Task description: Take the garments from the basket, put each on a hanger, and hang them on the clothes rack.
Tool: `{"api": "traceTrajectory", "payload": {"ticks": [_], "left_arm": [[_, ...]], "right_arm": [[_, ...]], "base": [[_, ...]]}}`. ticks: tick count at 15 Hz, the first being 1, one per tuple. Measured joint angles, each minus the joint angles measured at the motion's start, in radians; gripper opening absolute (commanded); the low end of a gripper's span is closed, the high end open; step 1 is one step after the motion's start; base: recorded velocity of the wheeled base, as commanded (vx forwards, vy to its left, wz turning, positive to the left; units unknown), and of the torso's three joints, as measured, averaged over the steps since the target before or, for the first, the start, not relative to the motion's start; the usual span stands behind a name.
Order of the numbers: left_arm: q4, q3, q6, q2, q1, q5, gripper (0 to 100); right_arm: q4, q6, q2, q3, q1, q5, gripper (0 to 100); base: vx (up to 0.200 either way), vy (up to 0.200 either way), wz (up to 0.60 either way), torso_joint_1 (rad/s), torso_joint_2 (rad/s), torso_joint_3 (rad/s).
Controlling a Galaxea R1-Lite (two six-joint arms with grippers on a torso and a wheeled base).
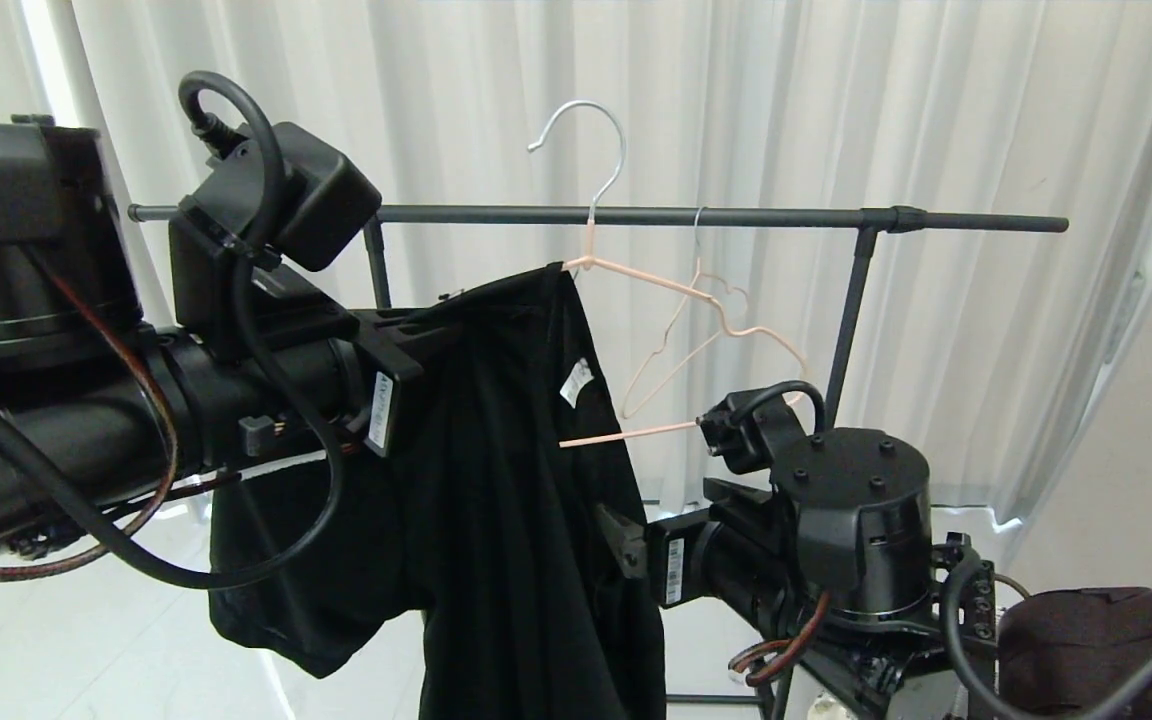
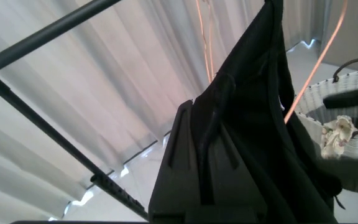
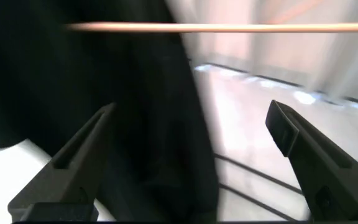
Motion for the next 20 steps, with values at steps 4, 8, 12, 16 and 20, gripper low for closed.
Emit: {"api": "traceTrajectory", "payload": {"ticks": [4,8,12,16,20], "left_arm": [[-0.001,-0.012,0.000,0.000,-0.010,0.001,0],[-0.001,-0.010,-0.001,-0.003,-0.012,0.004,0],[-0.023,0.031,0.001,-0.031,0.013,0.014,0],[-0.068,0.093,0.008,-0.062,0.033,0.018,0],[-0.074,0.233,0.011,-0.111,0.036,0.020,0]], "right_arm": [[-0.002,-0.019,0.014,0.050,-0.006,-0.014,100],[-0.001,-0.101,0.018,0.117,-0.039,-0.037,100],[-0.003,-0.179,0.001,0.147,-0.190,-0.073,100],[-0.006,-0.241,-0.051,0.151,-0.362,-0.067,100],[-0.002,-0.247,-0.107,0.149,-0.435,0.009,100]], "base": [[0.000,0.000,0.00,0.000,0.00,0.000],[0.000,0.000,0.00,0.000,0.00,0.000],[0.000,0.000,0.00,0.000,0.00,0.000],[0.000,0.000,0.00,0.000,0.00,0.000],[0.000,0.000,0.00,0.000,0.00,0.000]]}}
